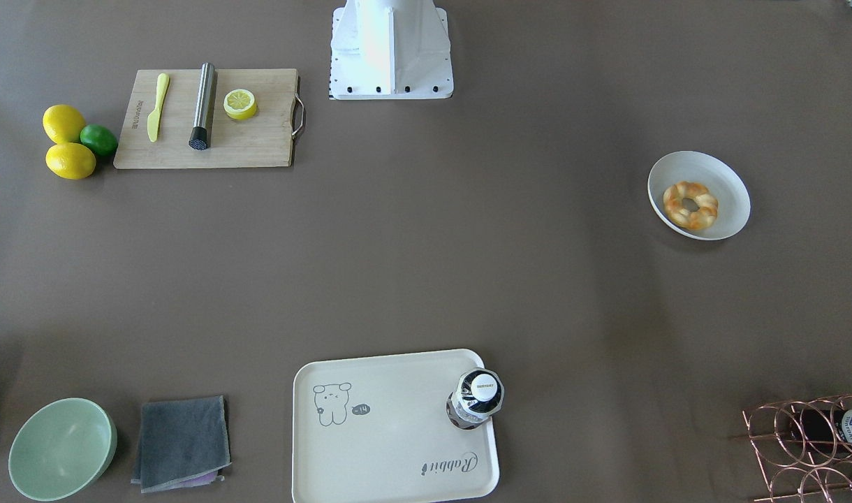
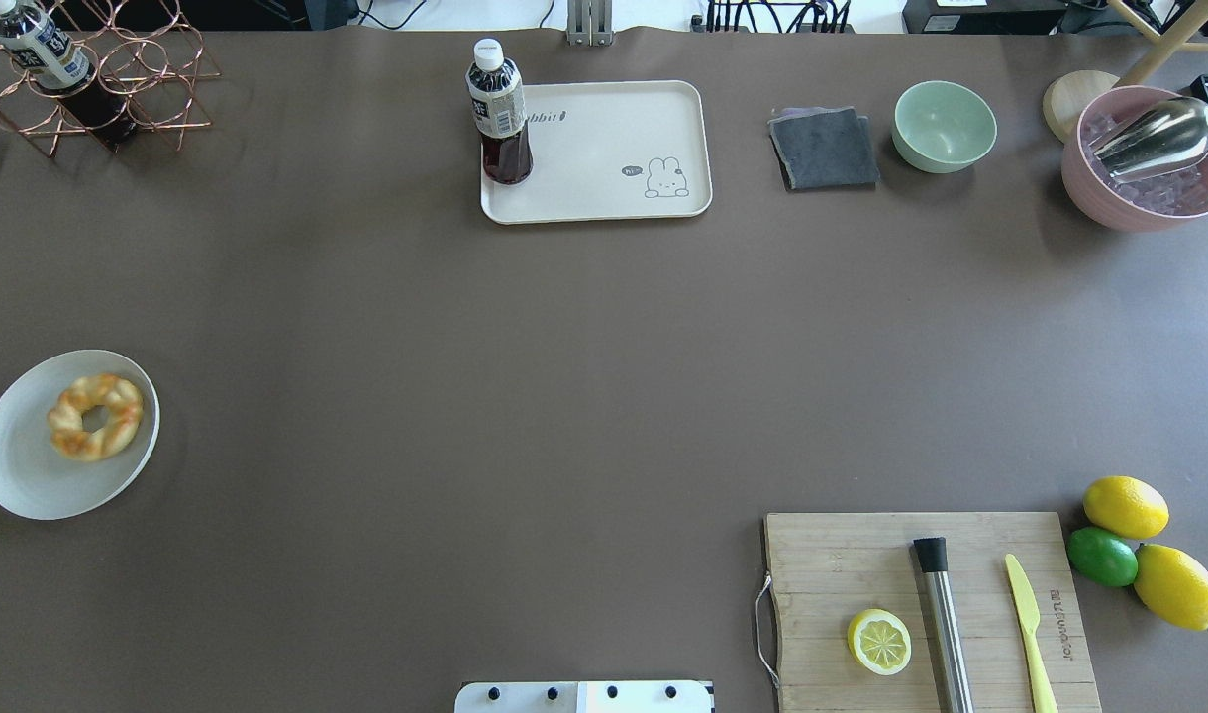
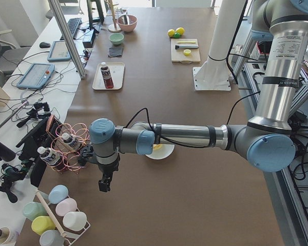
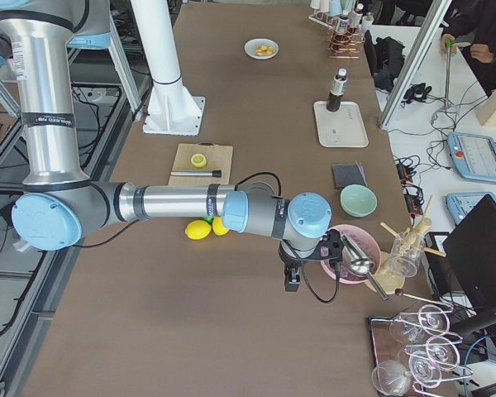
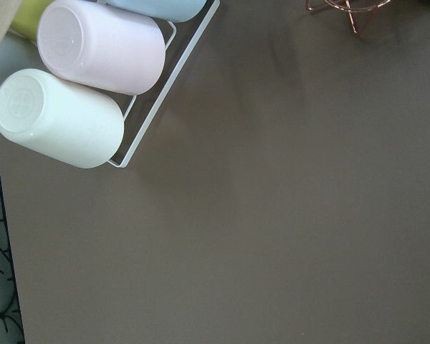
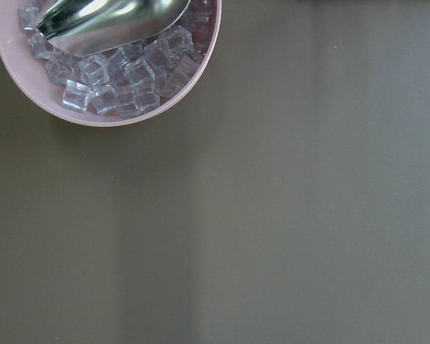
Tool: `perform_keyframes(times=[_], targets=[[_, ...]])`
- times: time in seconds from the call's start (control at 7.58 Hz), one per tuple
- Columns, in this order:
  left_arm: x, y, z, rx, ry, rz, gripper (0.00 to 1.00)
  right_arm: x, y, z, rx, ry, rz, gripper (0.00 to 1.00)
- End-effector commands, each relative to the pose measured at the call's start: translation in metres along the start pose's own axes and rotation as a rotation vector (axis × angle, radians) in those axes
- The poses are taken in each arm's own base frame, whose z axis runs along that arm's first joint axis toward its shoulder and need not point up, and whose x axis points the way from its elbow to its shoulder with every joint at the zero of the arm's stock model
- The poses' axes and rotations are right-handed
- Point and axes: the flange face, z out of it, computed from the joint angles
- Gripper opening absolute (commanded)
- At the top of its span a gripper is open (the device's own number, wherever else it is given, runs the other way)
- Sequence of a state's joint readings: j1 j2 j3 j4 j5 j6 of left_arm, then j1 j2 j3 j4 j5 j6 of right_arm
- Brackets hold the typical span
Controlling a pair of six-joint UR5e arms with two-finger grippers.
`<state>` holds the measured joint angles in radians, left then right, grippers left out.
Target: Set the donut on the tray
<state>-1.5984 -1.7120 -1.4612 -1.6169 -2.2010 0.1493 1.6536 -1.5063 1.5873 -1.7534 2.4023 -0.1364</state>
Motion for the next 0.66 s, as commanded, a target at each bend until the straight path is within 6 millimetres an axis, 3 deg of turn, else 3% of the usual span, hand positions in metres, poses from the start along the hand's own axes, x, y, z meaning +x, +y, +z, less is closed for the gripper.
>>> perform_keyframes(times=[0.0,0.13,0.53], targets=[[0.001,0.002,0.0,0.004,0.024,-0.001,0.98,0.001,0.003,0.002,-0.003,-0.002,0.003,1.0],[0.004,0.013,0.004,0.005,0.056,-0.004,0.98,0.002,0.004,0.002,-0.004,-0.002,0.004,1.0],[0.005,0.015,0.003,0.007,0.06,-0.003,0.98,0.007,0.011,0.006,-0.008,-0.005,0.002,1.0]])
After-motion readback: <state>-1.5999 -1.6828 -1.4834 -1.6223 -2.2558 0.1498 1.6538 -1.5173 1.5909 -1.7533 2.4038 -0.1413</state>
